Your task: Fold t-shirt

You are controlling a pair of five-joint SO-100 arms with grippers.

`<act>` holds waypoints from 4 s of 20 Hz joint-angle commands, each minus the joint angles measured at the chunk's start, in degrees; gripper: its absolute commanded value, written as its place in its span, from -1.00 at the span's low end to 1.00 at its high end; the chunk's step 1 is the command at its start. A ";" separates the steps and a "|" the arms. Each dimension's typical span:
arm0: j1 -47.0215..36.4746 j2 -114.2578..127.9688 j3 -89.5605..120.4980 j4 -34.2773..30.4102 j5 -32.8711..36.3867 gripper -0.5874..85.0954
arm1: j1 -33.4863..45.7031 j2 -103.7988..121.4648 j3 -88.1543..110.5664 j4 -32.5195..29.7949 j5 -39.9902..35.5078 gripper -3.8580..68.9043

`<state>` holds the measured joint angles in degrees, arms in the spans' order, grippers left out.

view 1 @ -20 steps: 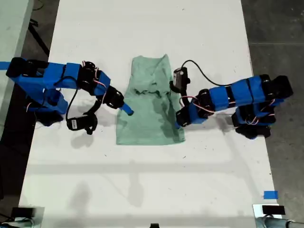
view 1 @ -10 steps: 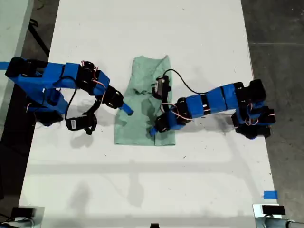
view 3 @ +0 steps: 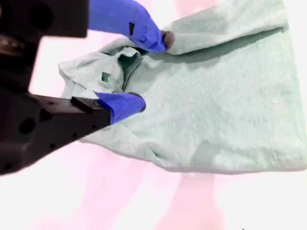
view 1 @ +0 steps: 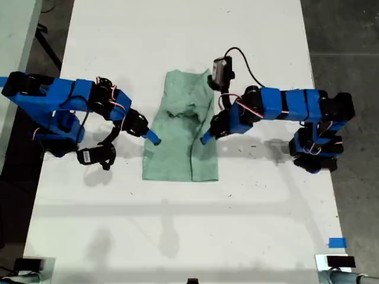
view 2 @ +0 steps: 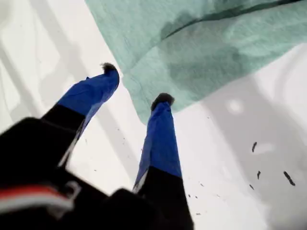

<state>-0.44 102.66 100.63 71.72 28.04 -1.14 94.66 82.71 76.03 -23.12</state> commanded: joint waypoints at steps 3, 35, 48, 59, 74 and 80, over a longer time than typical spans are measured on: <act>5.01 6.24 8.09 -1.23 -11.87 -0.52 | 2.46 18.46 16.96 -1.32 1.32 -0.43; 6.59 -7.82 11.25 -0.44 -37.62 -0.99 | 1.41 43.68 43.24 -7.91 6.59 -0.54; 10.72 -47.46 -58.18 17.14 -25.05 -0.99 | 0.35 44.47 45.09 -9.67 8.35 -0.58; 8.61 -41.57 -55.81 9.05 -13.80 -0.27 | -1.76 44.47 46.58 -11.25 10.37 -0.58; 22.68 -11.95 -22.76 9.58 -26.28 -0.33 | -18.72 17.67 24.96 -17.40 18.02 -0.31; 22.59 -17.49 -23.29 5.80 -29.27 -0.32 | -19.16 2.64 13.36 -15.38 17.05 -0.20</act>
<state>22.06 85.08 78.22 79.54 -0.44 -19.69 98.00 100.99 60.56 -5.54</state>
